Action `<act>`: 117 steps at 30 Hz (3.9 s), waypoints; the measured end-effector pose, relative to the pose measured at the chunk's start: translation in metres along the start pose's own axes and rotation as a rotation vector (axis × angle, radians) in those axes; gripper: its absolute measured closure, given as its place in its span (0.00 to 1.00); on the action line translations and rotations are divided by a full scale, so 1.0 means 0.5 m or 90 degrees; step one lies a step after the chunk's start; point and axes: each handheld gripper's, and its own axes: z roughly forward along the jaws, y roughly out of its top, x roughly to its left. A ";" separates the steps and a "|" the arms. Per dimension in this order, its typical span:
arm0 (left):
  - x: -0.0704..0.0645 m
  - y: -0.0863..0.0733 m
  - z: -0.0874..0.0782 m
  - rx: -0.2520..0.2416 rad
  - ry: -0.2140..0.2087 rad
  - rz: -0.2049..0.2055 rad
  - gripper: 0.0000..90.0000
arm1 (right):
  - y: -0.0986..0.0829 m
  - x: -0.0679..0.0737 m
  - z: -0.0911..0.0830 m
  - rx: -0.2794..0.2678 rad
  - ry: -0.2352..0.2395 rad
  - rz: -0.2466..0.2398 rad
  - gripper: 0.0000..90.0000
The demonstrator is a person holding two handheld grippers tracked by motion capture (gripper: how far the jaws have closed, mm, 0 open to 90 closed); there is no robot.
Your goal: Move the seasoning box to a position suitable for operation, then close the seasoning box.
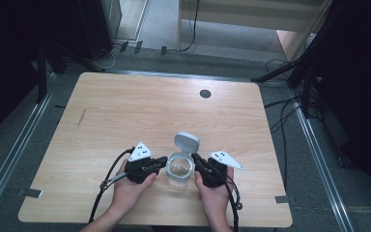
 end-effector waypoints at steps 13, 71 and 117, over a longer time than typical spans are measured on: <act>0.033 -0.043 -0.046 -0.032 0.000 -0.029 0.84 | 0.015 -0.035 -0.033 -0.016 -0.021 -0.002 1.00; 0.310 -0.195 -0.321 -0.159 0.158 -0.197 0.15 | 0.107 -0.024 -0.097 -0.049 0.053 -0.137 0.34; 0.306 -0.194 -0.318 -0.153 0.171 -0.191 0.15 | -0.069 -0.387 -0.285 -0.009 -0.182 -0.028 0.30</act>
